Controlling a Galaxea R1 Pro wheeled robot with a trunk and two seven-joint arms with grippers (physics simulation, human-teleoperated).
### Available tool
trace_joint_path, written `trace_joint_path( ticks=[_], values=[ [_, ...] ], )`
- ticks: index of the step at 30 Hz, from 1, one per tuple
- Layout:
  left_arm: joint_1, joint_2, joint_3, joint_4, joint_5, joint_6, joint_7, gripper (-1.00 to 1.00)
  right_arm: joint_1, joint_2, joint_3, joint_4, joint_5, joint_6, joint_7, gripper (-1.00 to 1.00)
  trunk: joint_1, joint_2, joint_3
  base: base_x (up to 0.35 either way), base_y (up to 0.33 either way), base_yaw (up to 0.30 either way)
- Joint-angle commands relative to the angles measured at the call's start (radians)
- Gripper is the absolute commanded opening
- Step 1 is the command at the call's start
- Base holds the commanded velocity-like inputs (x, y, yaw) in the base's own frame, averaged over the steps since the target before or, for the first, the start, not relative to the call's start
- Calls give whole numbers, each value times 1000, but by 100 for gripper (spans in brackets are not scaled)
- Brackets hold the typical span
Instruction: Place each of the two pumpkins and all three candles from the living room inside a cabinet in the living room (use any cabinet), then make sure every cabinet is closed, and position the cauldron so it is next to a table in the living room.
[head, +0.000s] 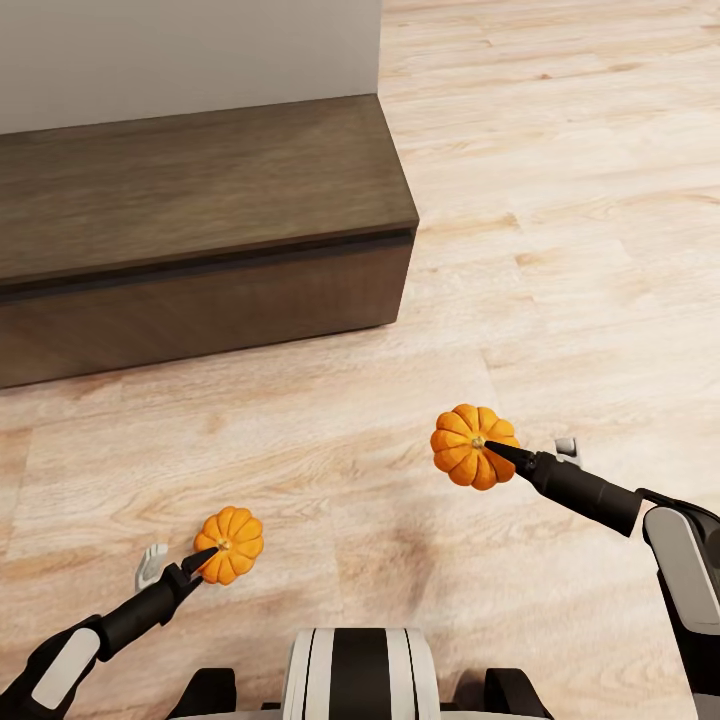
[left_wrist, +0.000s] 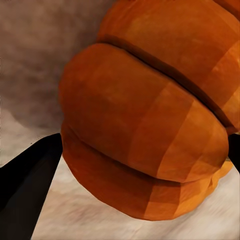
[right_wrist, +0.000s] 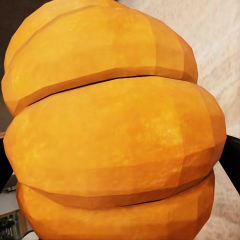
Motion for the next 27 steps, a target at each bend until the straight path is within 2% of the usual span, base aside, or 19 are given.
trace_joint_path(
  ticks=[1,27],
  values=[
    [0,-1,-1,2,-25,-5,1,-100,-1,0,-1,0,4,5,7,-100,0,0,-1,0,0,0],
    [0,0,3,-7,-22,-13,-13,-100,-1,2,-1,1,4,5,9,-100,0,0,-1,0,0,0]
  ],
)
